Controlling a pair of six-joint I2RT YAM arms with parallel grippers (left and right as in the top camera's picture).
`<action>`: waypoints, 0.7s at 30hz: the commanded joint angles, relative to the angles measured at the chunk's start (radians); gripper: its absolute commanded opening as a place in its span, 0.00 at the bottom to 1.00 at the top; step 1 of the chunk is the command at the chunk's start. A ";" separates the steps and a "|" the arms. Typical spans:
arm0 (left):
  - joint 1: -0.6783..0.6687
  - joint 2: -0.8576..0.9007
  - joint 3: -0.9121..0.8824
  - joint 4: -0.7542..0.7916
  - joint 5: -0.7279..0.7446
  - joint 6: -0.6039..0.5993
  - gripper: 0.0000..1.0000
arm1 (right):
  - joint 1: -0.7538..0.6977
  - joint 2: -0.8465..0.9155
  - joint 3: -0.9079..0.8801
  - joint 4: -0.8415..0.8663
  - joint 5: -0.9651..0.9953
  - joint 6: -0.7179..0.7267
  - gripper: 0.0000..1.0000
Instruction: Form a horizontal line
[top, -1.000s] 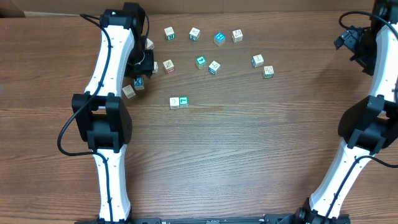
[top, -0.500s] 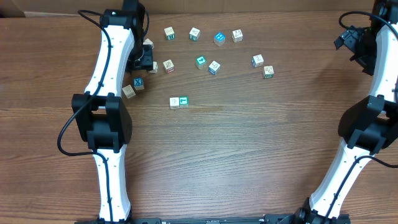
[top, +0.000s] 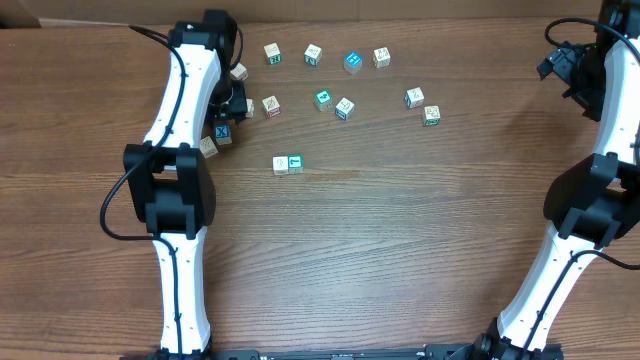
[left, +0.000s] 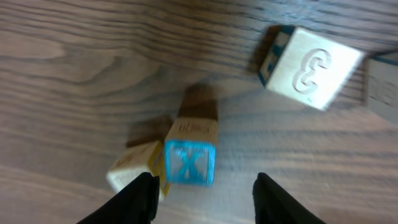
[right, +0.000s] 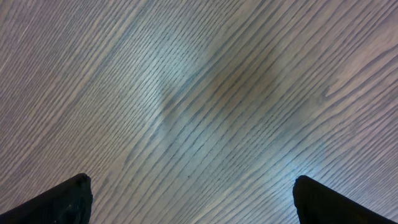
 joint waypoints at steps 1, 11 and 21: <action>-0.006 0.052 0.001 0.005 -0.014 0.002 0.44 | -0.003 -0.017 -0.003 0.002 0.002 -0.004 1.00; -0.006 0.074 0.001 -0.001 -0.005 0.002 0.45 | -0.003 -0.017 -0.003 0.002 0.002 -0.004 1.00; -0.006 0.074 0.002 0.031 0.024 0.002 0.60 | -0.003 -0.017 -0.003 0.002 0.003 -0.004 1.00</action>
